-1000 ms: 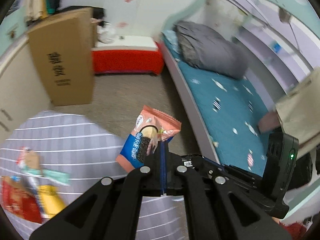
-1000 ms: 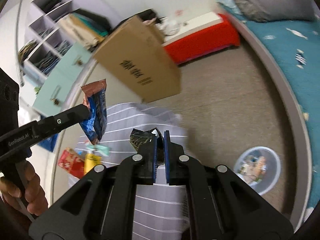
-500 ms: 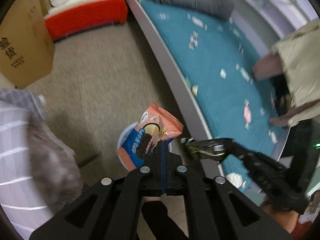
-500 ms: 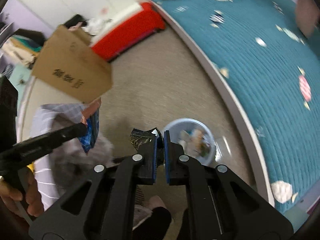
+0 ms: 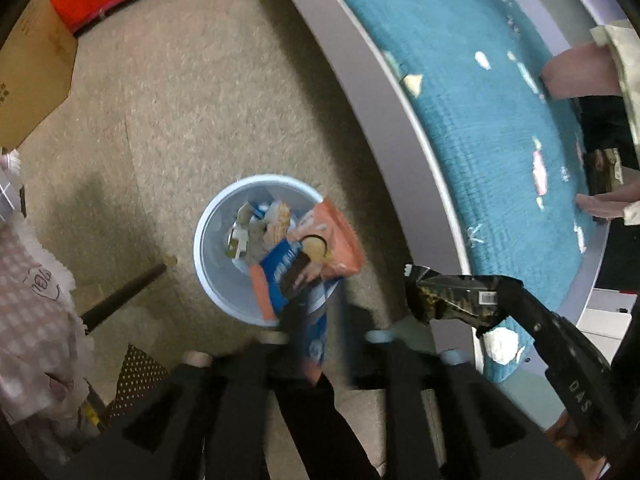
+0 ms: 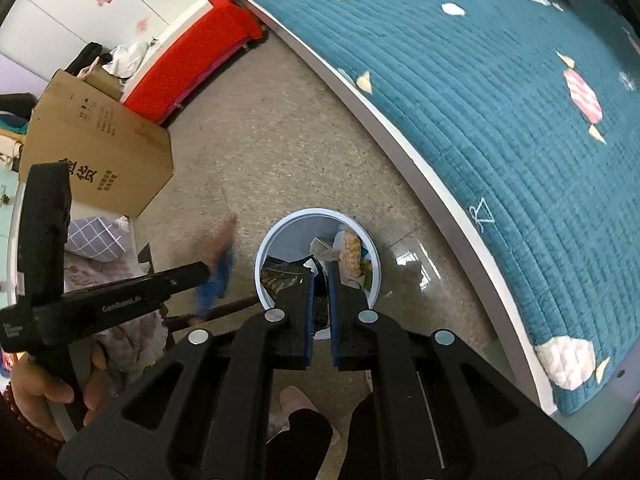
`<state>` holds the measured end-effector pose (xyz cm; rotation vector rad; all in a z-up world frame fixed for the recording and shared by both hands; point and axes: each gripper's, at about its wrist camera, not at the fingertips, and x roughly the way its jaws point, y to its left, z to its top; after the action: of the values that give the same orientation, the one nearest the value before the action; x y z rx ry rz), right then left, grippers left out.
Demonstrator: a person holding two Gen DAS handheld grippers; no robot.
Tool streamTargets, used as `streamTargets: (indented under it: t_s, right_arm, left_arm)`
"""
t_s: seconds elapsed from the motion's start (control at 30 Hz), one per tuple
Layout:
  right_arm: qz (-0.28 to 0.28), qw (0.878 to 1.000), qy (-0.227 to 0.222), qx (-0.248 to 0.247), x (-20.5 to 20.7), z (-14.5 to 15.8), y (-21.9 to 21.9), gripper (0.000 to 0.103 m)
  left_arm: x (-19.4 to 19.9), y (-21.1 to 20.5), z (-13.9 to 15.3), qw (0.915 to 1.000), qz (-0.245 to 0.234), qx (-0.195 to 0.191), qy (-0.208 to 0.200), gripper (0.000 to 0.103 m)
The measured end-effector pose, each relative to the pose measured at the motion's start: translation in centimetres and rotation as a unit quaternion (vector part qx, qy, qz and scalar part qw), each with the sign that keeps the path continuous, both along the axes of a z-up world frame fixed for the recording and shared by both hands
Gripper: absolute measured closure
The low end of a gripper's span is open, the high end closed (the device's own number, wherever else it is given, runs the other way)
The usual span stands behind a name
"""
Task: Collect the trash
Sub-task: 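Open both grippers to drop the wrappers into the bucket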
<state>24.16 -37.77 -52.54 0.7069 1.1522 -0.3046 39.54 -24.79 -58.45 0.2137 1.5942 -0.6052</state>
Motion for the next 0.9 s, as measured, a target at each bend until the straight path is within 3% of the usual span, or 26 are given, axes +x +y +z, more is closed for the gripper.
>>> streamTargets:
  t_s: [0.07,0.33,0.73,0.77,0.83,0.87,0.9]
  right_arm:
    - [-0.001,1.0,0.003,0.003,0.1,-0.5,0.1,0.097]
    - [0.014,1.0,0.014,0.009,1.8,-1.3,1.4,0.097]
    - [0.046,0.999,0.009,0.019,5.9,-0.4,4.5,0.092]
    - [0.045,0.999,0.013,0.024,6.2,-0.4,4.6,0.088]
    - [0.042,0.998,0.023,0.027,6.7,-0.4,5.0,0.068]
    - [0.042,0.999,0.021,0.022,6.9,-0.2,5.3,0.051]
    - [0.043,0.999,0.019,0.019,7.0,0.0,5.5,0.05]
  left_arm:
    - [0.3,0.2,0.0,1.0,0.006,0.002,-0.006,0.048]
    - [1.0,2.1,1.2,0.9996,0.029,0.007,-0.002,0.045]
    - [1.8,5.2,5.7,0.9978,0.059,-0.001,-0.029,0.042]
    - [1.9,5.4,6.1,0.9976,0.062,-0.002,-0.033,0.041]
    - [1.9,5.8,7.1,0.997,0.065,-0.003,-0.043,0.04]
    - [1.9,6.2,7.7,0.9967,0.066,-0.003,-0.047,0.04]
    - [1.8,6.4,8.0,0.9966,0.066,-0.004,-0.048,0.04]
